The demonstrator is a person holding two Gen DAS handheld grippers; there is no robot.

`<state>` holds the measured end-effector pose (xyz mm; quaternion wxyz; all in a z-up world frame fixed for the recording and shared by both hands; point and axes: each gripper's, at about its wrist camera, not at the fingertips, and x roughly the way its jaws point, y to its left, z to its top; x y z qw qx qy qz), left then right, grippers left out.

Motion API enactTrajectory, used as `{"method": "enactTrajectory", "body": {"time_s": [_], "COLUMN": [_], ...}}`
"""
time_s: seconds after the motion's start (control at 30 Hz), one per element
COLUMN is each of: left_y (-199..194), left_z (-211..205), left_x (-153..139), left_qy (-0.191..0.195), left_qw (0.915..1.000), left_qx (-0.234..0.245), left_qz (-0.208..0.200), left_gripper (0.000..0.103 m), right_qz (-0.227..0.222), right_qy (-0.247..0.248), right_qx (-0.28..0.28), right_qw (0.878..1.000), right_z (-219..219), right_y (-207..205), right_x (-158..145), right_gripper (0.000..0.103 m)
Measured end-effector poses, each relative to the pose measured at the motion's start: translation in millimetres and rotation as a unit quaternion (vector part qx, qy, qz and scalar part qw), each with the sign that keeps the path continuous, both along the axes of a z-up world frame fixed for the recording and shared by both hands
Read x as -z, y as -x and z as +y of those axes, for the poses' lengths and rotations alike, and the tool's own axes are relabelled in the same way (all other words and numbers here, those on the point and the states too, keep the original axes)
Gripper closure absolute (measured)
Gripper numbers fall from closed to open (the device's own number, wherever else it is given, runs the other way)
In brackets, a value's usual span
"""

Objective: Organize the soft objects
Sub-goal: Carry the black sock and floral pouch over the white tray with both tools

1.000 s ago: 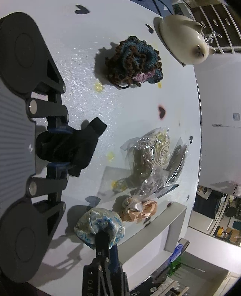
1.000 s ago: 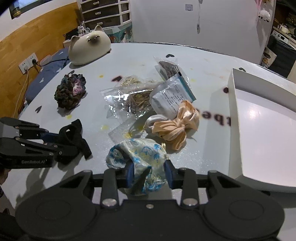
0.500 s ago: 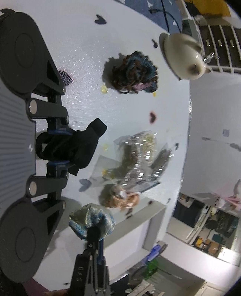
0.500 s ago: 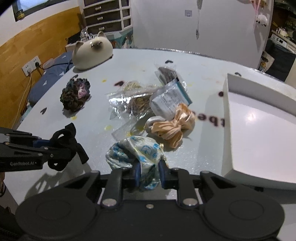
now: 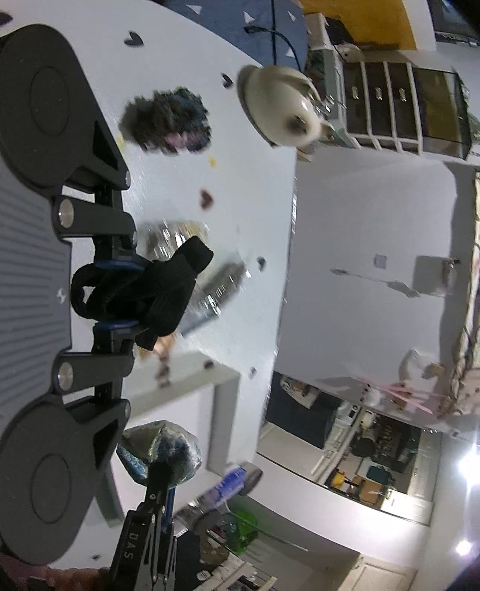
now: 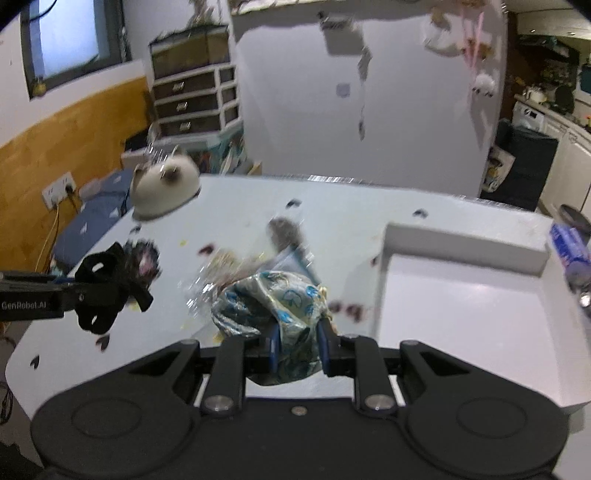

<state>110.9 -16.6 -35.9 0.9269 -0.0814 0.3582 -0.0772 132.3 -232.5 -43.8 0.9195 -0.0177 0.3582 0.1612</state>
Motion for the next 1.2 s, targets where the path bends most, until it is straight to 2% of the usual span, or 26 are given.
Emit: {"method": "enactTrajectory", "body": {"time_s": [0.17,0.33,0.77,1.0,1.2], "left_y": [-3,-14,-48,-71,-87], "left_z": [-49,-102,-214,-267,-302], "left_x": [-14,-15,-10,8,27], "left_qy": [0.005,0.002,-0.005,-0.006,-0.008], "left_qw": [0.9998,0.9996,0.9984,0.9962,0.9902], "left_qx": [0.006,0.02,0.052,0.087,0.132], "left_qz": [-0.018,-0.021,-0.02,0.009,0.046], "left_gripper": [0.077,0.077,0.076,0.076,0.076], "right_qz": [-0.034,-0.047,-0.06,-0.052,-0.021], "right_qy": [0.004,0.005,0.005,0.005,0.003], "right_qx": [0.015,0.032,0.068,0.085,0.104], "right_qw": [0.999,0.998,0.996,0.995,0.994], "right_z": [-42,-92,-217,-264,-297], "right_y": [1,0,-15,-28,-38], "right_x": [-20,-30,-27,-18,-1], "right_gripper": [0.081,0.081,0.08,0.08,0.08]}}
